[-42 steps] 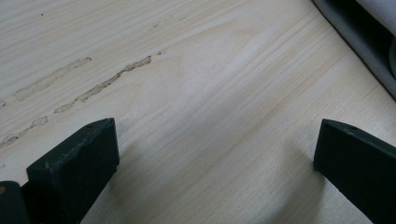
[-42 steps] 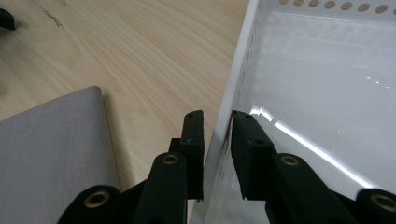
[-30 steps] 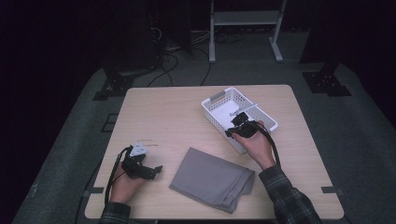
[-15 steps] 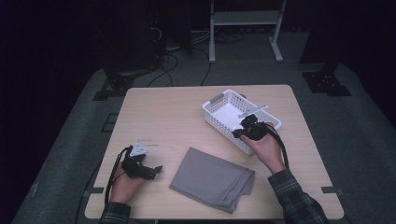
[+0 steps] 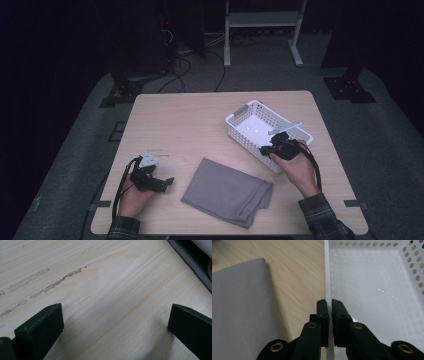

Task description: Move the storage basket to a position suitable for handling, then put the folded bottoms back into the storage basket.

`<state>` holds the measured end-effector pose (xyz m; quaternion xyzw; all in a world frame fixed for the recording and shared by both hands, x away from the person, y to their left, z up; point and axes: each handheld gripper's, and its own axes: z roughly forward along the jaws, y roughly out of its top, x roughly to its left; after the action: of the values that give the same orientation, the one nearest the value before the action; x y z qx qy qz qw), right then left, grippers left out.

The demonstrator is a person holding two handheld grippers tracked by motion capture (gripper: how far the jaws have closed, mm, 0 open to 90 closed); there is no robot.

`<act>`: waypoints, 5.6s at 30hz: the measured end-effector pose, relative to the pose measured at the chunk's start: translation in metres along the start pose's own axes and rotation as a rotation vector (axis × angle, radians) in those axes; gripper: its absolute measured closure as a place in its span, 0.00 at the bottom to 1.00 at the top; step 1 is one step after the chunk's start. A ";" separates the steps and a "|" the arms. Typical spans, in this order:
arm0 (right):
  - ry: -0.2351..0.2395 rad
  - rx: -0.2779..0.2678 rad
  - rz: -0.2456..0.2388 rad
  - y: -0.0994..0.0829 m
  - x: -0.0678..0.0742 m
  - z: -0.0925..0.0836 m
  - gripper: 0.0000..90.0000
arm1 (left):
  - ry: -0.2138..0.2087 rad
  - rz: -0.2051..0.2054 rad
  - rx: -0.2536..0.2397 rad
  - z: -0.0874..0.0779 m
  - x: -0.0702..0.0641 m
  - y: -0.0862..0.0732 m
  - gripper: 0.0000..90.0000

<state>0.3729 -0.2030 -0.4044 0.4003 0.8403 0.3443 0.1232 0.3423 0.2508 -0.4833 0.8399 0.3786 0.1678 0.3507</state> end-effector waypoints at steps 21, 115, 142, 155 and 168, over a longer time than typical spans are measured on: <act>-0.029 0.025 0.010 -0.035 -0.015 -0.028 0.93 | -0.002 0.003 0.000 0.000 0.000 0.000 0.00; 0.155 -0.035 -0.188 0.008 0.055 0.008 0.27 | -0.018 0.022 0.003 -0.002 -0.002 -0.001 0.00; 0.234 0.055 -0.215 0.006 0.079 0.052 0.16 | -0.024 0.026 0.004 -0.001 -0.002 -0.001 0.00; 0.230 0.106 -0.215 -0.005 0.082 0.074 0.15 | -0.019 0.018 0.003 -0.001 -0.002 -0.001 0.00; 0.249 0.150 -0.267 -0.011 0.094 0.085 0.11 | -0.018 0.019 0.003 -0.001 -0.002 -0.001 0.00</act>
<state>0.3460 -0.0958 -0.4676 0.2478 0.9178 0.3084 0.0329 0.3400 0.2503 -0.4832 0.8455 0.3675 0.1629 0.3514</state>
